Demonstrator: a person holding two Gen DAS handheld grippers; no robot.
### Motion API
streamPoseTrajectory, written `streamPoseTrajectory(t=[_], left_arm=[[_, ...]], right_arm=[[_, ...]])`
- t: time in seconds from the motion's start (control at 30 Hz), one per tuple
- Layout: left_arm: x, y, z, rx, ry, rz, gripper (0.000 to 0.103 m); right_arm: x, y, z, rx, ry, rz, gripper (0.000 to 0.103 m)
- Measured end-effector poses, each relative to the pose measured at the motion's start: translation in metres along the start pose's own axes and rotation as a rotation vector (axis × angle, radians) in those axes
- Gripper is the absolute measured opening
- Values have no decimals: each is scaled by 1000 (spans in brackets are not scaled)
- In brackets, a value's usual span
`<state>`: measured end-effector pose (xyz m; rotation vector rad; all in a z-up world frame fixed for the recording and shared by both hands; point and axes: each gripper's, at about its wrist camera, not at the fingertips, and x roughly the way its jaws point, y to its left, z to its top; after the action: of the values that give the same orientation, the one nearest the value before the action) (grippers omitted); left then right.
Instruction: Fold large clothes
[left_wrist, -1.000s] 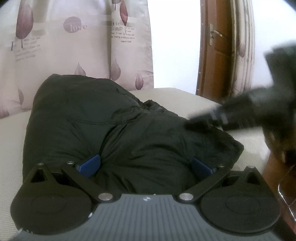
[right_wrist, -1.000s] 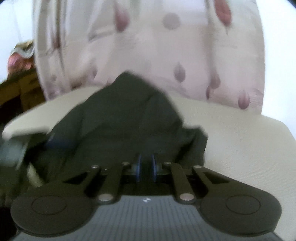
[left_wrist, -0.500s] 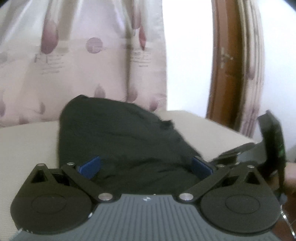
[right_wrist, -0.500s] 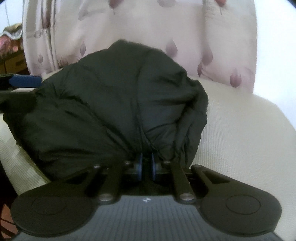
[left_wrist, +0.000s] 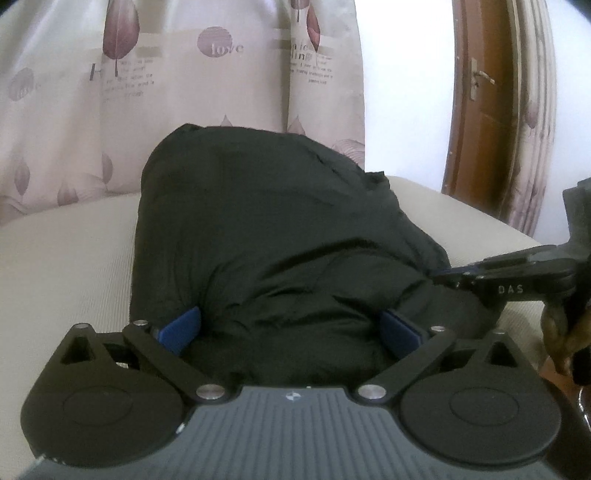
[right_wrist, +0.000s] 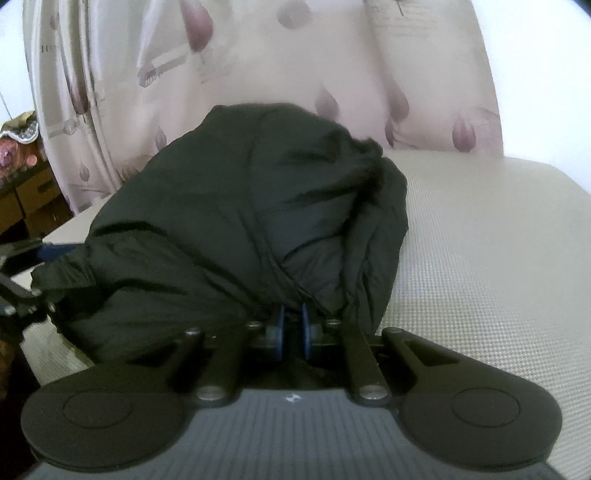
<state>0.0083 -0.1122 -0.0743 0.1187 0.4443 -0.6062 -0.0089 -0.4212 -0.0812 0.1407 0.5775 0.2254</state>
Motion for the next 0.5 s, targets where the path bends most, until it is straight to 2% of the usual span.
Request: streamPoseTrajectory(t=[0.23,0.5], left_arm=[[7,5,-6,4,5,-10,103],[10,2,5,6,65,2,103]], right_arm=[[-1,-1,-4,27,-21,6,10],[-3,1,-6,50,-39,-14,10]])
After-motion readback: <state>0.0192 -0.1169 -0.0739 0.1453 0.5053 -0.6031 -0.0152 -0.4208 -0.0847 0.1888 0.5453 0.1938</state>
